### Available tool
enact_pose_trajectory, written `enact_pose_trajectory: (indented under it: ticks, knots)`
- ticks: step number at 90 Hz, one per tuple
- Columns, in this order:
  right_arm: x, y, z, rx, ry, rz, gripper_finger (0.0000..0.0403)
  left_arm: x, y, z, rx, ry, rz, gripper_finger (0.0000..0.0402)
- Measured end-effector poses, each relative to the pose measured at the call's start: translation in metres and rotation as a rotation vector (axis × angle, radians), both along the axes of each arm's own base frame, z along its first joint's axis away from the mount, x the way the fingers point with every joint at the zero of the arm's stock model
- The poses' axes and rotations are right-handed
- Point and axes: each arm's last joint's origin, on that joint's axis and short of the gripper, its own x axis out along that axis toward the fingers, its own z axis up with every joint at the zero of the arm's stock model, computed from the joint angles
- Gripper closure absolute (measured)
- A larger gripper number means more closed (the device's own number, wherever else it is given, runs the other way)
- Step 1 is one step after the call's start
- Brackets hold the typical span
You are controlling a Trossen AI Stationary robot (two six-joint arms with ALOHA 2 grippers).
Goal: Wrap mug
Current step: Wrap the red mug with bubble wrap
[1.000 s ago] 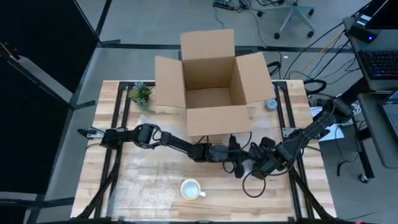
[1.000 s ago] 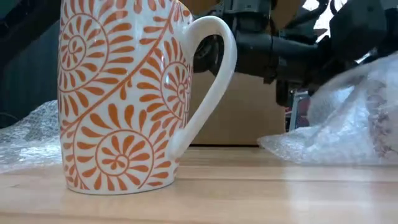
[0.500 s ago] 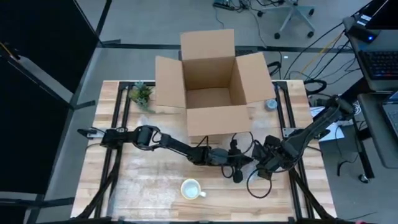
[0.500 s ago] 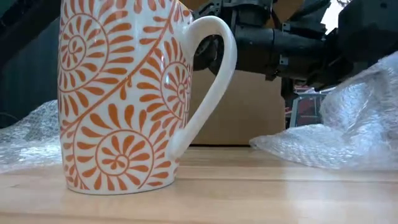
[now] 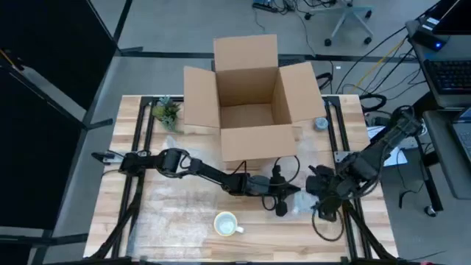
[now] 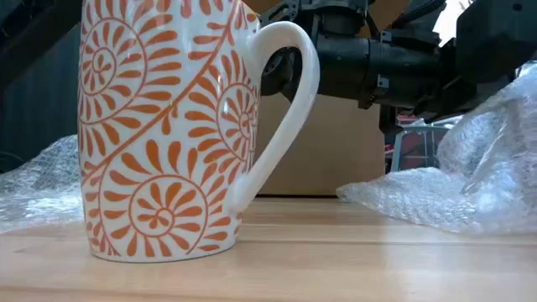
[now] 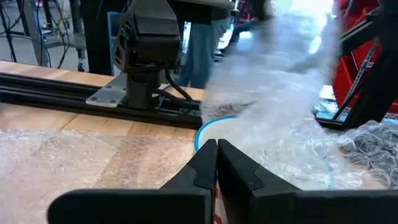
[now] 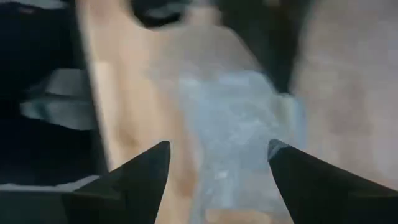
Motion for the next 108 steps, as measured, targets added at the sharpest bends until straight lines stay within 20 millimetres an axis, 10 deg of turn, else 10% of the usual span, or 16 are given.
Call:
enact_pose_trajectory:
  ticks: [108]
  knots:
    - [0.043,0.064,-0.136,-0.574,0.304,0.153,0.0157,0.000,0.000,0.002,-0.007,-0.015,-0.016,0.0402]
